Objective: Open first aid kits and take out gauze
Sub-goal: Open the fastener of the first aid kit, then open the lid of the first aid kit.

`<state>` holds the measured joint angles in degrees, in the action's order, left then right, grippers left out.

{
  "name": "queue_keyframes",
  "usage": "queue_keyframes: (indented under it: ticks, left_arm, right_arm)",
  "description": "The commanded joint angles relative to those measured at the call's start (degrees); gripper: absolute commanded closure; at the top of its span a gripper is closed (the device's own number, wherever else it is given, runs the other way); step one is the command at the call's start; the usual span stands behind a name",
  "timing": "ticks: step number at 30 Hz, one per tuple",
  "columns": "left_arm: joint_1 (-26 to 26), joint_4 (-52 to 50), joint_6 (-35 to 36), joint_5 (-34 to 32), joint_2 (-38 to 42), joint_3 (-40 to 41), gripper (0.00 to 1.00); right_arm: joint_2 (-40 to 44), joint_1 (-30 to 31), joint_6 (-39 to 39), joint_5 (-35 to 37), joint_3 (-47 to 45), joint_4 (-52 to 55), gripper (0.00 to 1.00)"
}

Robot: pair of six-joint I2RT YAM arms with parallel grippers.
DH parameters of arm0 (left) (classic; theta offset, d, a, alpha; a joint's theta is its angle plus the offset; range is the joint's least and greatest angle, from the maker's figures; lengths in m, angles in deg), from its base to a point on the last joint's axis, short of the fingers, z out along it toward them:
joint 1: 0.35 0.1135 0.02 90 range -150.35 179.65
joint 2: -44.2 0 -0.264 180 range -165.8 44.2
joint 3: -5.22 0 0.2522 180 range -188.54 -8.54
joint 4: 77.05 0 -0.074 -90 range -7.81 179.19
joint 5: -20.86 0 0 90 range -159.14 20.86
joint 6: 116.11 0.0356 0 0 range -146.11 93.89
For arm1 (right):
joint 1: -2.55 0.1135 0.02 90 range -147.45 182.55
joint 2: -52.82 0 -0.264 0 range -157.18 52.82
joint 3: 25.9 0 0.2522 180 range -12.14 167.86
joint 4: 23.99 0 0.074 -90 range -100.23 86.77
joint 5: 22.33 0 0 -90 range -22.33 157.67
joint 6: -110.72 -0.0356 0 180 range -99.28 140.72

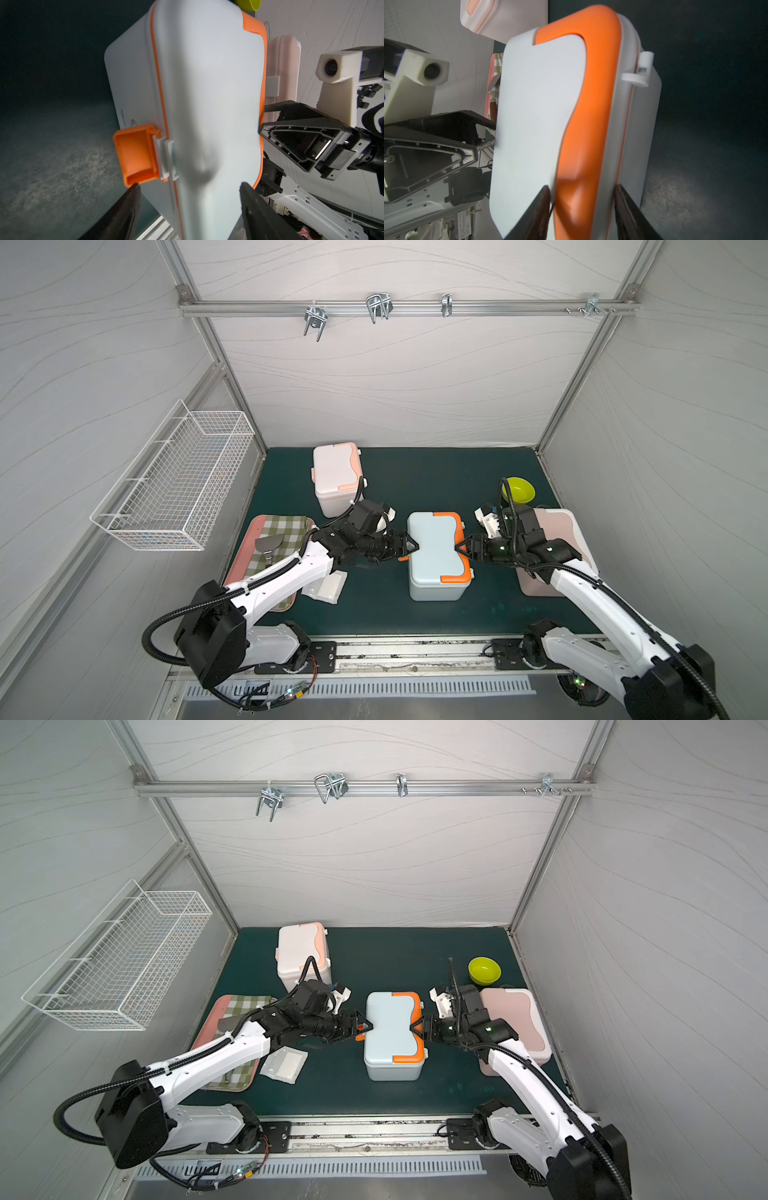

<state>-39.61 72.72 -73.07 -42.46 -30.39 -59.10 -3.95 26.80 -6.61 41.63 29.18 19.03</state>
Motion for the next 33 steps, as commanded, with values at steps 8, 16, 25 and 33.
queue_keyframes:
  ticks: [8,16,25,33]
  left_arm:
    - [0.07,3.28,0.11,1.80,-1.39,-3.76,0.32]
    - [0.11,2.95,0.42,1.63,-1.19,-4.25,0.35]
    - [0.07,0.90,1.67,0.44,-0.87,-5.24,0.40]
    - [0.07,-1.21,2.60,-1.25,-0.43,-5.68,0.41]
  right_arm:
    - [-2.11,0.01,1.67,-5.32,-1.75,-0.57,0.51]
    - [-3.03,0.35,1.38,-6.13,-1.68,-1.18,0.51]
    - [-3.26,1.05,1.23,-5.87,-1.24,-1.08,0.51]
    - [-3.06,1.06,1.14,-5.69,-1.23,-0.85,0.51]
